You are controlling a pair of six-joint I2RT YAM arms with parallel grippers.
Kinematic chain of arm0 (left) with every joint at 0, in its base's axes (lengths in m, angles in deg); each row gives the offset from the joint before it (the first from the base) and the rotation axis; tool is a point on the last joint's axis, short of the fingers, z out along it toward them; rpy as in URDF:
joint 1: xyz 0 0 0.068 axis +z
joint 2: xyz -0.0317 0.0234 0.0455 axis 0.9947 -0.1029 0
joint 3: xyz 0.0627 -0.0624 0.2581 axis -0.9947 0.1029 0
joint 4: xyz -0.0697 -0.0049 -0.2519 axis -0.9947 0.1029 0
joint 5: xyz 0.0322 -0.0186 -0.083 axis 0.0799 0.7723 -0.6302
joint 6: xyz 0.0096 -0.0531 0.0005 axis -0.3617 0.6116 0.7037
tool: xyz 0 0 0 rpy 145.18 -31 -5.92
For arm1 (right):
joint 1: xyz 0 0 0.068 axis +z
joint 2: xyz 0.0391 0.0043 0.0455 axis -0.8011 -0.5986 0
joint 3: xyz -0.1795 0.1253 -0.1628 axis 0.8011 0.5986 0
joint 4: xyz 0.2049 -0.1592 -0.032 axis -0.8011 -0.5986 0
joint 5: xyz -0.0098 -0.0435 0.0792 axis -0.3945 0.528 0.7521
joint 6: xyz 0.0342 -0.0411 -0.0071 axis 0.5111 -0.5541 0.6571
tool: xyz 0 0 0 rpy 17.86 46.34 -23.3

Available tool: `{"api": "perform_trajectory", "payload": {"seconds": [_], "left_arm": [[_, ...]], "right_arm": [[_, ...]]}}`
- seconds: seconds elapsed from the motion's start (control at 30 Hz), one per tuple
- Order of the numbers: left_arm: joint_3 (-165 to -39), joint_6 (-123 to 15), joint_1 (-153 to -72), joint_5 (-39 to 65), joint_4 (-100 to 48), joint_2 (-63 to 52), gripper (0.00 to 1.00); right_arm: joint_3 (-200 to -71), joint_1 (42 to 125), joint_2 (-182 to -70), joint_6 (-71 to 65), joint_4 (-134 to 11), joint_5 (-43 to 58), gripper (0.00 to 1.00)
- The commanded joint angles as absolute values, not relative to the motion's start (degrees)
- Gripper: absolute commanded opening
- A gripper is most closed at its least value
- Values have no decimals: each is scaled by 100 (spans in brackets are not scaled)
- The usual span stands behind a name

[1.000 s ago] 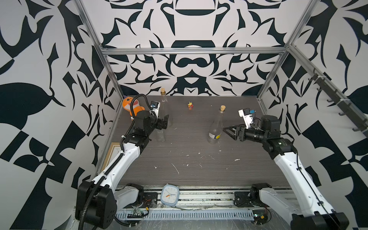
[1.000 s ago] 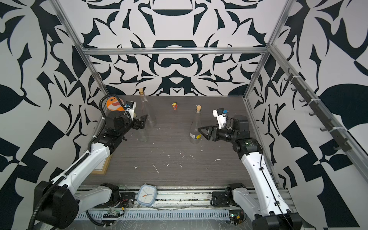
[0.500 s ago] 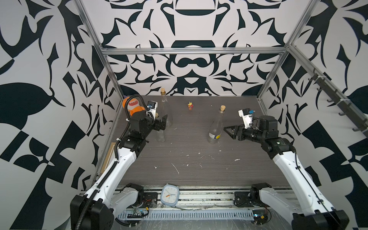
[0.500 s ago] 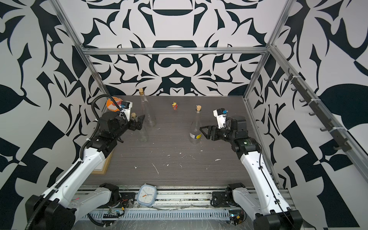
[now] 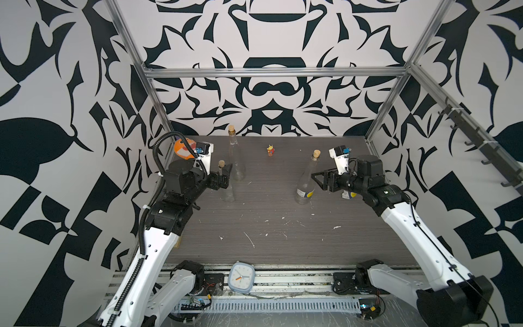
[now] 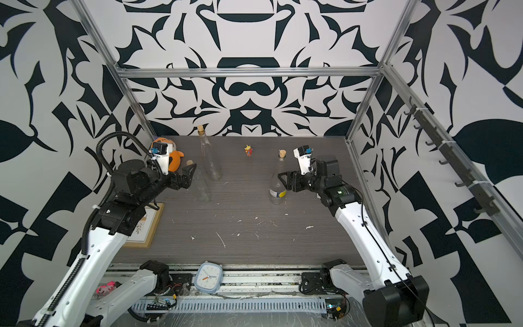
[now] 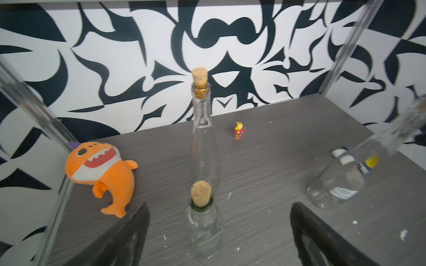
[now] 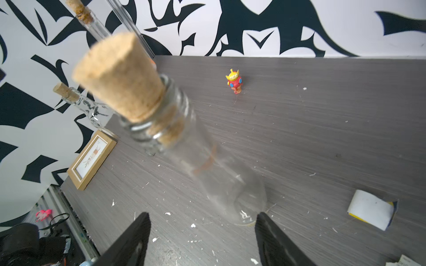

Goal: Remove the label from the bottle
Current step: Place the bottle at the center of the board, then pick up the bottle from the center of the board.

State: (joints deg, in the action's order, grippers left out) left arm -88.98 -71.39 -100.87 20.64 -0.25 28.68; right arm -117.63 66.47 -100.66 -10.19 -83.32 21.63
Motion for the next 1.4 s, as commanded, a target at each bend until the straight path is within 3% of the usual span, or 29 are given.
{"api": "perform_trajectory", "payload": {"seconds": [0.0,0.57,0.73,0.9,1.13,1.37], "left_arm": [[-9046,-7240,-10079,966,487,3100,99],[-9192,-7066,-10079,-1399,532,3021,99],[-9039,-7011,-10079,-1463,386,3056,99],[-8902,-6917,-10079,-1603,208,2939,99],[-8877,-6890,-10106,-1569,103,2777,99],[-8715,-6867,-10342,-1807,-198,2698,99]], "right_arm": [[-11995,6698,-10106,-1142,-7739,1949,73],[-12464,7181,-10755,-1426,-6904,1540,68],[-12545,7304,-10888,-1483,-6854,1431,51],[-12582,7396,-10892,-1494,-6834,1410,23],[-12611,7451,-10787,-1544,-6759,1889,12],[-12508,7534,-10673,-1791,-6362,3534,1]]}}
